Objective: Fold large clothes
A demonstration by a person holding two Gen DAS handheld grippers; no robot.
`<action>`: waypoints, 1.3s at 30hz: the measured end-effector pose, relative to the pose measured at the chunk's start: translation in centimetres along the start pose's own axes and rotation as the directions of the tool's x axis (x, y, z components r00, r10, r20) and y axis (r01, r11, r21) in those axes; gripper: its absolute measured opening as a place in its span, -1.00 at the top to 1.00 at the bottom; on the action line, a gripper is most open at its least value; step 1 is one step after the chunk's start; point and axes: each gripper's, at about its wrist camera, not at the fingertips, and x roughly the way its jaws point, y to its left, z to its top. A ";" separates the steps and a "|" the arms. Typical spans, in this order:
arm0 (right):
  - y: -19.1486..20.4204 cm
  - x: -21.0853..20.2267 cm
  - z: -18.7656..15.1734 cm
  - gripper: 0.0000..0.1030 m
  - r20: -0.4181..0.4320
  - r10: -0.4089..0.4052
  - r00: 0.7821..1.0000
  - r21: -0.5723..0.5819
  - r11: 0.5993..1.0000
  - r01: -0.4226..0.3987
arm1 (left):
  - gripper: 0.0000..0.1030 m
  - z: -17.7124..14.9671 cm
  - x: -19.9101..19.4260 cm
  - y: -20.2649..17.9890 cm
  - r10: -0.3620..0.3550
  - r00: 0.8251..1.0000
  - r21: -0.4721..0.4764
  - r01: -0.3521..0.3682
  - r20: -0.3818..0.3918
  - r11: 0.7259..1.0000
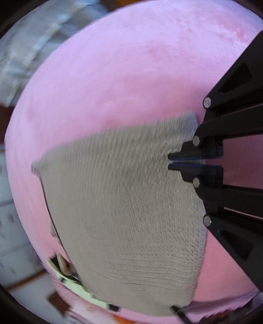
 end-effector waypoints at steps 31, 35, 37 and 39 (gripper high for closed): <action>9.6 -6.3 1.5 0.19 0.026 0.036 0.999 -0.036 0.999 -0.035 | -0.93 8.0 -9.3 -0.6 -0.201 0.967 -0.016 0.201 -0.159 0.979; 12.3 -7.6 2.3 0.19 0.053 0.091 0.994 -0.113 0.990 -0.085 | -0.93 6.8 -11.0 -0.3 -0.233 0.963 -0.068 0.225 -0.137 0.972; 13.2 -8.3 2.5 0.19 0.068 0.112 0.991 -0.150 0.983 -0.101 | -0.93 6.5 -11.5 -0.5 -0.261 0.956 -0.098 0.249 -0.136 0.964; 14.1 -8.9 2.7 0.19 0.078 0.126 0.989 -0.187 0.976 -0.110 | -0.93 6.0 -12.2 -0.7 -0.291 0.948 -0.121 0.276 -0.126 0.953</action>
